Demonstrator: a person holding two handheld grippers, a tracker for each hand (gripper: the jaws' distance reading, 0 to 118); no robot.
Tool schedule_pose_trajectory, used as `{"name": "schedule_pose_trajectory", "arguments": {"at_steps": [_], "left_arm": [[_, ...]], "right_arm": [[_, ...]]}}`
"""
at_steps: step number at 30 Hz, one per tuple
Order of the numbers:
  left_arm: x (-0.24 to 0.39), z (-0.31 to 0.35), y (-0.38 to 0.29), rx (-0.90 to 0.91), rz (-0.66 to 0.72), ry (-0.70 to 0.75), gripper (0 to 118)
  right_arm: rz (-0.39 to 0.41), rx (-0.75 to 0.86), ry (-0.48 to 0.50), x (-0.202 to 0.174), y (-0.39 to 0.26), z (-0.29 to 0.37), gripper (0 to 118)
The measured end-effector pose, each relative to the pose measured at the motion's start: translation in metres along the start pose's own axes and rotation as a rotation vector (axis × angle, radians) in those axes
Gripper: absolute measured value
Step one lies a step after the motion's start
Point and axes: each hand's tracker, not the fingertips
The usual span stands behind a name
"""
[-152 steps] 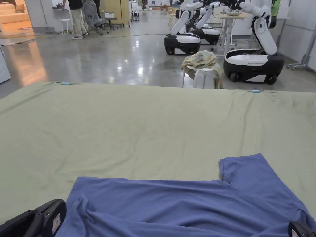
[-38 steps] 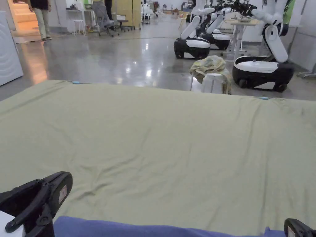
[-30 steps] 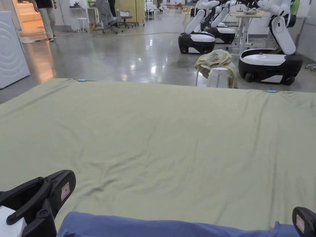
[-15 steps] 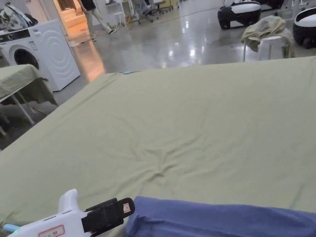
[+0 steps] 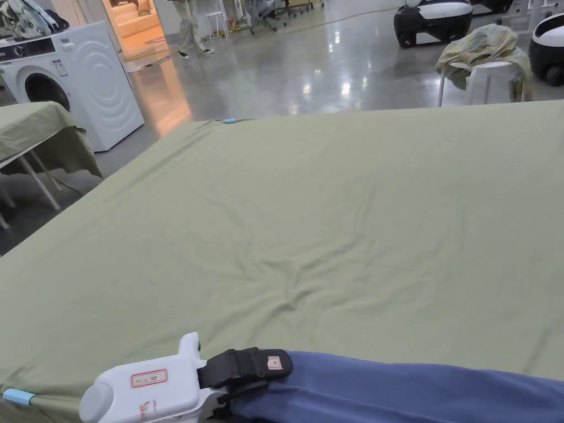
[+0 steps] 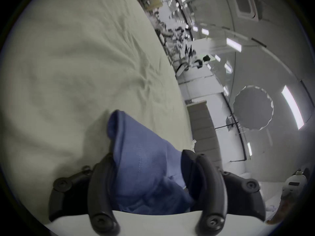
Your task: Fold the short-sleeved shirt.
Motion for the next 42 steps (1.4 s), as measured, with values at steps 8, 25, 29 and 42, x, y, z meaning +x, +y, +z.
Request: {"name": "schedule_pose_trajectory", "arguments": {"at_steps": [8,25,29,42], "left_arm": [[0.031,0.021,0.008,0.05,-0.11,0.106,9],[0.175,-0.01,-0.014,0.062,-0.567,0.346,9],[0.162,-0.102,-0.04,-0.067,-0.528,0.252,9],[0.173,-0.118,-0.049,-0.047,-0.543,0.078,47]], "right_arm": [[0.034,-0.007,-0.011,0.002,-0.002,0.007,0],[-0.084,0.004,0.039,0.022,-0.006,0.002,0],[-0.062,-0.001,0.015,0.022,-0.007,0.01,0],[-0.121,-0.029,-0.007,0.043,-0.022,0.015,0]]}}
